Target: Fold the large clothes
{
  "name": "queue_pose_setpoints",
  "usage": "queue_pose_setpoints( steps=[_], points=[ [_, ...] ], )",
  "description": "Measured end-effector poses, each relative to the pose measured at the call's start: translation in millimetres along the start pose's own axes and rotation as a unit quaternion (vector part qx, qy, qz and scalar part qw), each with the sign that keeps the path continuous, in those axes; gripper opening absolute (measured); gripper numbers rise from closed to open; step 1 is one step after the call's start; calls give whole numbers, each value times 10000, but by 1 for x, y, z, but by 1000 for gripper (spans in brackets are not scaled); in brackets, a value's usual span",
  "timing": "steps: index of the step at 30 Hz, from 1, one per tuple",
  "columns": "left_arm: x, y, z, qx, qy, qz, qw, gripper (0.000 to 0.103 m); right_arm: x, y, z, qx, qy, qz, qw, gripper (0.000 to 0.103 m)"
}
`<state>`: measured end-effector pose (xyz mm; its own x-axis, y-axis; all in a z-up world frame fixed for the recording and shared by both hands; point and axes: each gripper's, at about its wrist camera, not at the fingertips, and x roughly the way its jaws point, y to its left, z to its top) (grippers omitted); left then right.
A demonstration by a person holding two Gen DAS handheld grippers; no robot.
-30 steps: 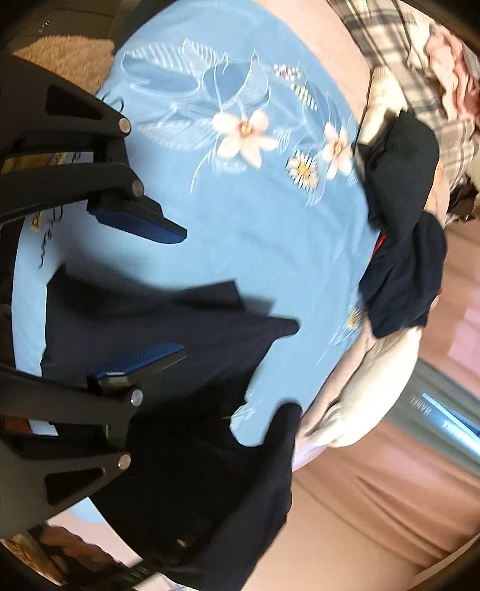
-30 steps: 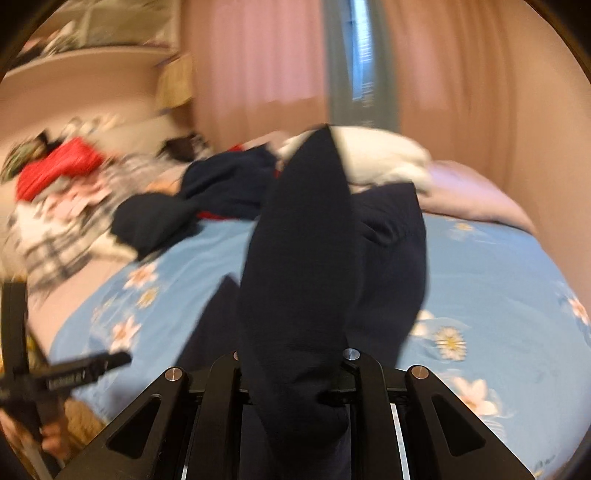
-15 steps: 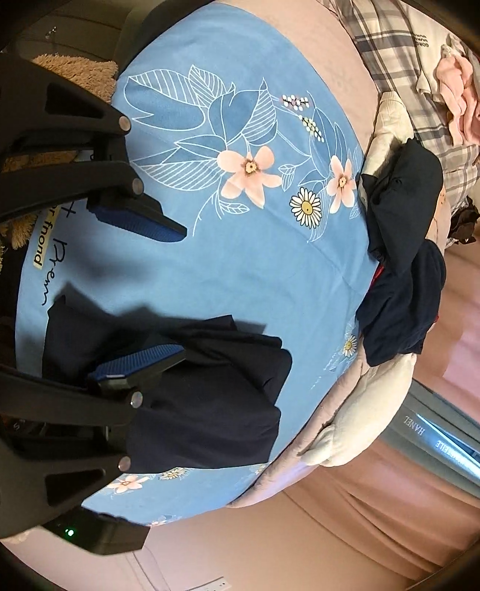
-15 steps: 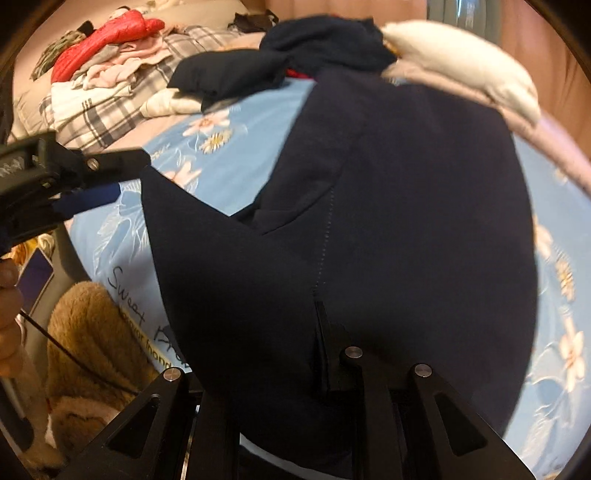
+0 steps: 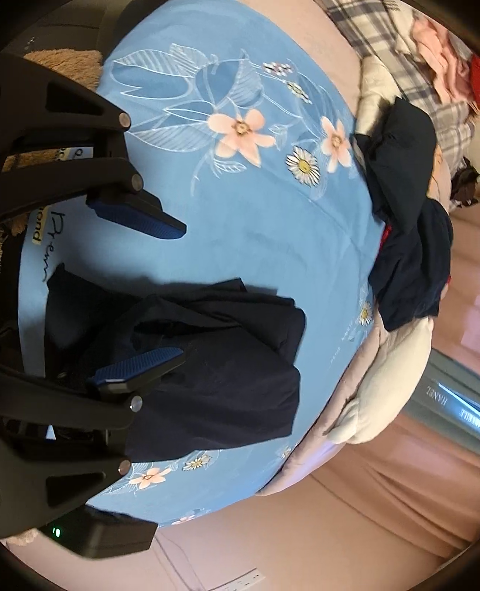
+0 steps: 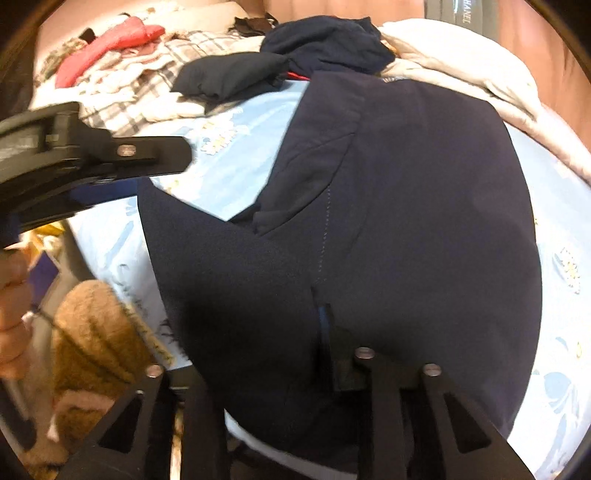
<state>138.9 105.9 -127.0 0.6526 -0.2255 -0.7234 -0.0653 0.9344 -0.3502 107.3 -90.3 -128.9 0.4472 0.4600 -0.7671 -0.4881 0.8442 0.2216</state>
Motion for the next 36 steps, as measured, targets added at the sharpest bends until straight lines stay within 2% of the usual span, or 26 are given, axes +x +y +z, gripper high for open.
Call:
queue_pose_setpoints(
  steps=[2, 6, 9, 13, 16, 19, 23, 28, 32, 36],
  points=[
    [-1, -6, 5, 120, -78, -87, 9999, 61, -13, -7, -2, 119, -39, 117, 9999, 38],
    [6, -19, 12, 291, 47, -516, 9982, 61, -41, -23, -12, 484, -235, 540, 9971, 64],
    [13, -29, 14, 411, 211, -754, 9961, 61, -62, -35, -21, 767, -359, 912, 9922, 66],
    [20, -46, 11, 655, 345, -889, 9933, 61, -80, -44, -31, 1006, -567, 689, 9909, 70],
    [31, -54, 2, 782, 649, -947, 9903, 59, -86, -58, -38, 1265, -705, 542, 9880, 70],
    [48, -55, -16, 864, 1078, -820, 9870, 43, -73, -72, -39, 1581, -570, 375, 9851, 70],
    [73, -44, -44, 848, 1480, -379, 9846, 46, -52, -82, -44, 1745, -195, 303, 9840, 70],
    [82, -35, -56, 611, 1465, -279, 9869, 47, -38, -79, -40, 1743, -5, 165, 9846, 73],
    [87, -40, -60, 670, 1420, -96, 9876, 49, -27, -72, -36, 1676, 84, 82, 9858, 77],
    [88, -41, -63, 608, 1374, -106, 9886, 51, -26, -71, -35, 1628, 94, 65, 9866, 81]
  ],
)
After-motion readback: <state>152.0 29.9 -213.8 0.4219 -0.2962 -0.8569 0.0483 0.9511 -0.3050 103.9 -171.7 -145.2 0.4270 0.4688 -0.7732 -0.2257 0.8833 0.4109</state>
